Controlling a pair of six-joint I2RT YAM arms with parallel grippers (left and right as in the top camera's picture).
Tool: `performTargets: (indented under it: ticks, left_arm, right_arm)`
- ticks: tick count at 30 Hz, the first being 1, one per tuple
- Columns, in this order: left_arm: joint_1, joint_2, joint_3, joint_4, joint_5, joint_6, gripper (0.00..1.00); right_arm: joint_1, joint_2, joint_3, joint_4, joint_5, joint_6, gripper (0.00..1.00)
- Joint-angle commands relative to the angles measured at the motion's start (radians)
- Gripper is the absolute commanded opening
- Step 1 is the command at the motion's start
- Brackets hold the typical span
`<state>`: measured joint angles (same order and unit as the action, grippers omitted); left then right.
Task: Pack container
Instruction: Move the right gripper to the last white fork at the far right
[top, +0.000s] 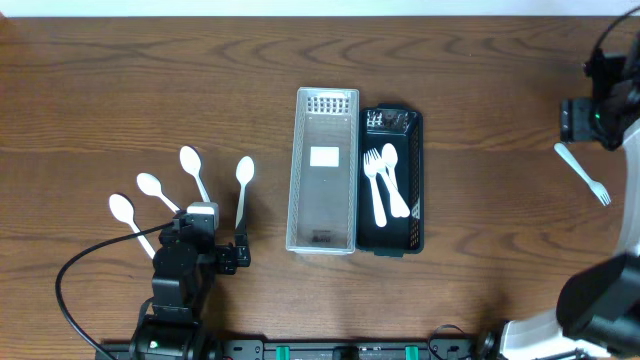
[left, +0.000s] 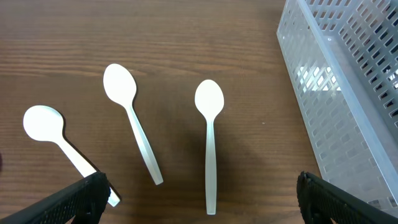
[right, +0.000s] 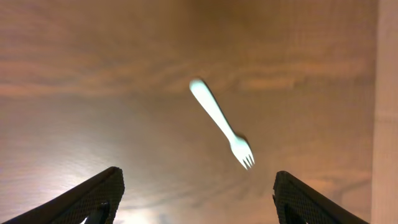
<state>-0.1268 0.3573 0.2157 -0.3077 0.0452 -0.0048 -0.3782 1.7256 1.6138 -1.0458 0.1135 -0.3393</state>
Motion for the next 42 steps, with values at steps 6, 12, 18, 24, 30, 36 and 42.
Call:
performTargets:
  ticks: [6, 12, 18, 24, 30, 36, 42]
  left_arm:
    - [-0.001, -0.001, 0.018, 0.001, -0.015, -0.016, 0.98]
    - [-0.001, -0.001, 0.018, 0.001, -0.015, -0.016, 0.98]
    - [-0.001, -0.001, 0.018, 0.001, -0.015, -0.016, 0.98]
    - [-0.001, -0.001, 0.018, 0.001, -0.015, -0.016, 0.98]
    - [-0.001, -0.001, 0.018, 0.001, -0.015, -0.016, 0.98]
    - [-0.001, -0.001, 0.018, 0.001, -0.015, -0.016, 0.98]
    - [-0.001, -0.001, 0.018, 0.001, -0.015, -0.016, 0.98]
  right_arm:
    - [-0.133, 0.188, -0.01, -0.002, -0.017, -0.06, 0.8]
    - [-0.193, 0.296, -0.01, -0.002, -0.045, -0.082, 0.81]
    - [-0.244, 0.353, -0.01, 0.017, -0.063, -0.089, 0.81]
    - [-0.285, 0.38, -0.01, 0.052, -0.07, -0.089, 0.8]
    - [-0.304, 0.417, -0.01, 0.069, -0.099, -0.107, 0.8]
    - [-0.304, 0.434, -0.01, 0.094, -0.103, -0.131, 0.79]
    - [-0.304, 0.436, -0.01, 0.135, -0.104, -0.142, 0.79]
